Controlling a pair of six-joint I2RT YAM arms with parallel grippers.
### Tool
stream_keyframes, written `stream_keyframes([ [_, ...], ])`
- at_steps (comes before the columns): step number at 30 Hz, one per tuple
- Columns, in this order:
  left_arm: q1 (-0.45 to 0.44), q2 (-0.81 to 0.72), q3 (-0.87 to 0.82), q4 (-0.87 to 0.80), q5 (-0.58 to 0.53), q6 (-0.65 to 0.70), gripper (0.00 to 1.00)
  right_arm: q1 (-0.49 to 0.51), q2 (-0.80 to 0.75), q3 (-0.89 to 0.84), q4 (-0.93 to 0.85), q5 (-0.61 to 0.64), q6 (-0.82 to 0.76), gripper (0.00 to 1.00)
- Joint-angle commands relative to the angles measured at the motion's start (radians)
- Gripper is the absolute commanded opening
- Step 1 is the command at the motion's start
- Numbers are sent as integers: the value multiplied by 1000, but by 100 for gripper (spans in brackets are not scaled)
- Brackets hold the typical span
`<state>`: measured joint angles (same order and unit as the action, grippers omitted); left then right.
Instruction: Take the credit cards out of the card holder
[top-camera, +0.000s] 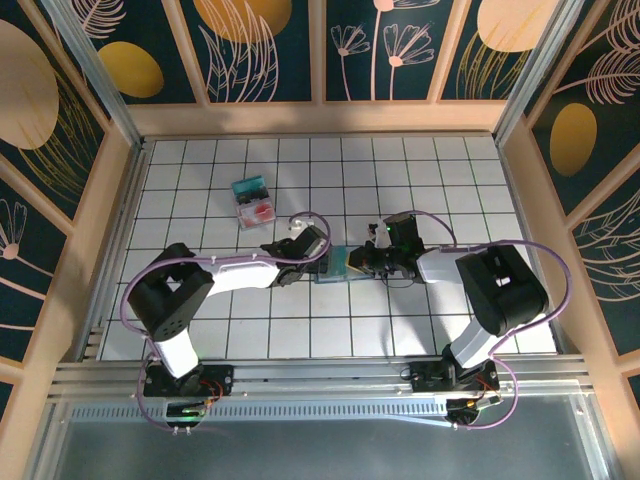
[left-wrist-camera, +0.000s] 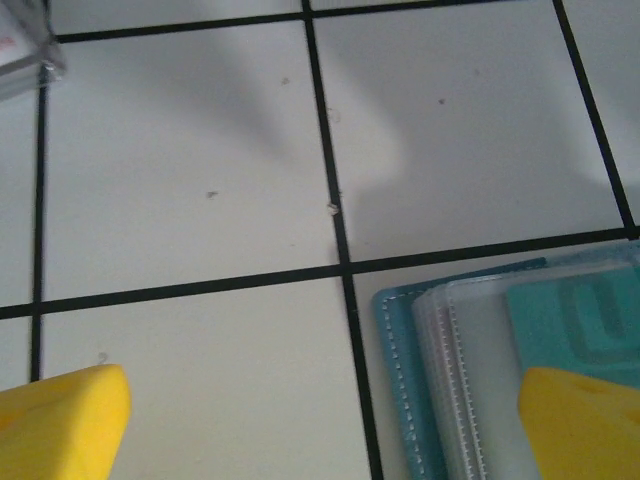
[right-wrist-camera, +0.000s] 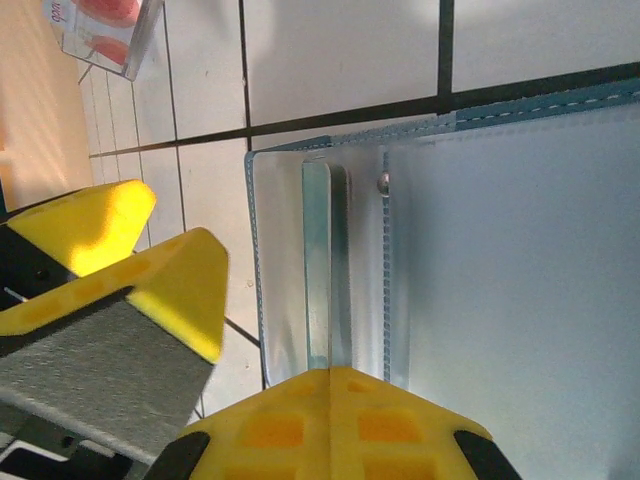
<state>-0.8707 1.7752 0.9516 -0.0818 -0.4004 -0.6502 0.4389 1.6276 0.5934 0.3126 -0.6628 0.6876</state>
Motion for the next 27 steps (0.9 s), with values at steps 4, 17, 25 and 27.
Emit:
stream_keyframes([
  [4,-12,76,15,-20,22,21,99,-8,-37,-2,12,2,14,0],
  [17,-13,95,15,-42,34,16,99,1,-3,-9,134,-58,66,17],
  [25,-13,98,13,-19,64,9,99,14,30,-6,159,-53,69,18],
  [27,-14,98,10,-18,63,7,99,22,36,-2,161,-52,66,19],
])
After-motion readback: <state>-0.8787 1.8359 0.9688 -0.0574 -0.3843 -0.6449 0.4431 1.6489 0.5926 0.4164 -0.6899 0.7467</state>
